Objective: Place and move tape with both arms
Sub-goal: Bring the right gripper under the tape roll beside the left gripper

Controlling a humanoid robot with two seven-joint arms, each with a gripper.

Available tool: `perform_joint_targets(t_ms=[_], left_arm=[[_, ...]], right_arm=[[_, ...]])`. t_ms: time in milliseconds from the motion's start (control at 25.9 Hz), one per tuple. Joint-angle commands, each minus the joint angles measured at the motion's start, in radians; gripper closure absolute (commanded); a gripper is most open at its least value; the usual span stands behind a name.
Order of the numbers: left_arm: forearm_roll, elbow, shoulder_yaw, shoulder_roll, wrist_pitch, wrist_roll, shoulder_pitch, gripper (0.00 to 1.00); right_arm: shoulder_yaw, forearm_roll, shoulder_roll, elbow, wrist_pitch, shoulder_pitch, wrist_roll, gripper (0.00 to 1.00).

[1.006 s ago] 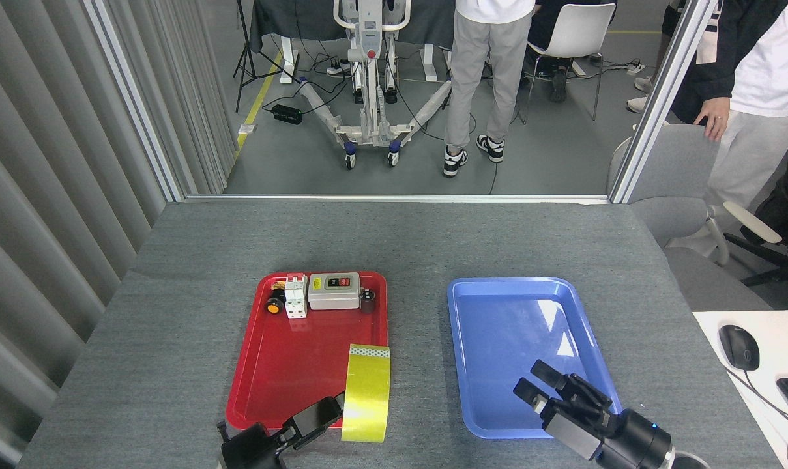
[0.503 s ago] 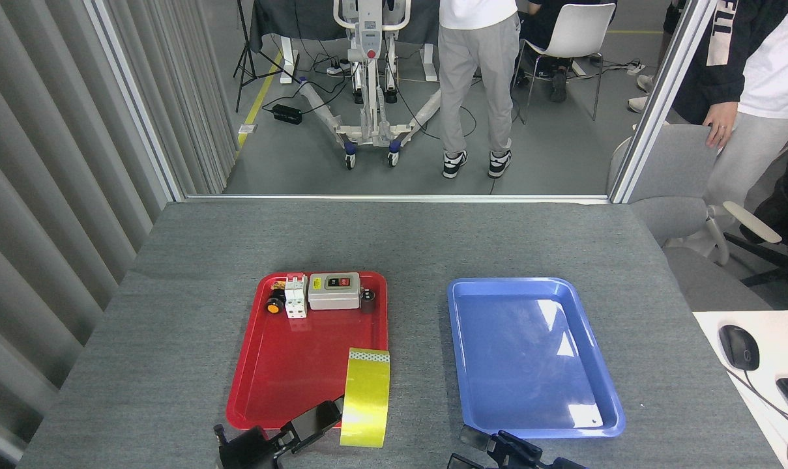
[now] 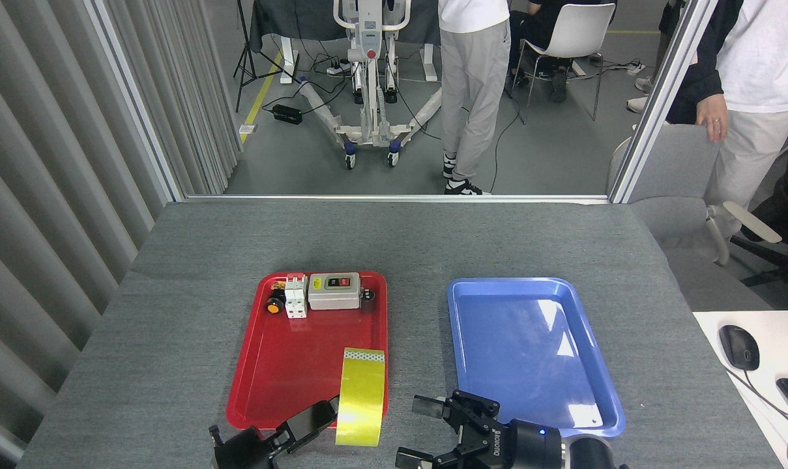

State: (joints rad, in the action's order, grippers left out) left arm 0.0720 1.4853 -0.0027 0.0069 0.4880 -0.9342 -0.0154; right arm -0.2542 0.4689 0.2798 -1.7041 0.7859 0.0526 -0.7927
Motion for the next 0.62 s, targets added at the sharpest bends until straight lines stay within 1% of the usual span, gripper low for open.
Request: perform_joint_targets(t_ms=[0, 116, 271, 348, 426, 464, 542, 580], left_arm=[[-0.001, -0.003, 0.006, 0.002, 0.000, 0.000, -0.001, 0.76], [-0.001, -0.005, 0.009, 0.004, 0.000, 0.000, -0.001, 0.75], [0.000, -0.017, 0.012, 0.008, -0.002, 0.000, -0.009, 0.75], [0.000, -0.022, 0.012, 0.008, -0.002, 0.002, -0.012, 0.75], [0.000, -0.023, 0.013, 0.010, -0.002, 0.002, -0.014, 0.75], [0.000, -0.026, 0.018, 0.010, -0.002, 0.002, -0.015, 0.75], [0.000, -0.034, 0.024, 0.013, -0.002, 0.002, -0.018, 0.75], [0.000, -0.037, 0.026, 0.015, -0.002, 0.002, -0.020, 0.75]], right_arm=[[-0.019, 0.071, -0.065, 0.003, 0.000, 0.030, 0.004, 0.00], [-0.020, 0.083, -0.068, 0.015, 0.000, 0.044, 0.006, 0.00], [-0.022, 0.096, -0.087, 0.063, 0.000, 0.070, 0.015, 0.00], [-0.023, 0.096, -0.106, 0.067, 0.000, 0.073, 0.020, 0.01], [-0.023, 0.103, -0.108, 0.067, 0.000, 0.076, 0.018, 0.03], [-0.023, 0.109, -0.106, 0.067, 0.000, 0.076, 0.018, 0.05], [-0.031, 0.114, -0.110, 0.069, 0.000, 0.076, 0.016, 0.16], [-0.045, 0.116, -0.111, 0.069, 0.000, 0.078, 0.016, 0.19]])
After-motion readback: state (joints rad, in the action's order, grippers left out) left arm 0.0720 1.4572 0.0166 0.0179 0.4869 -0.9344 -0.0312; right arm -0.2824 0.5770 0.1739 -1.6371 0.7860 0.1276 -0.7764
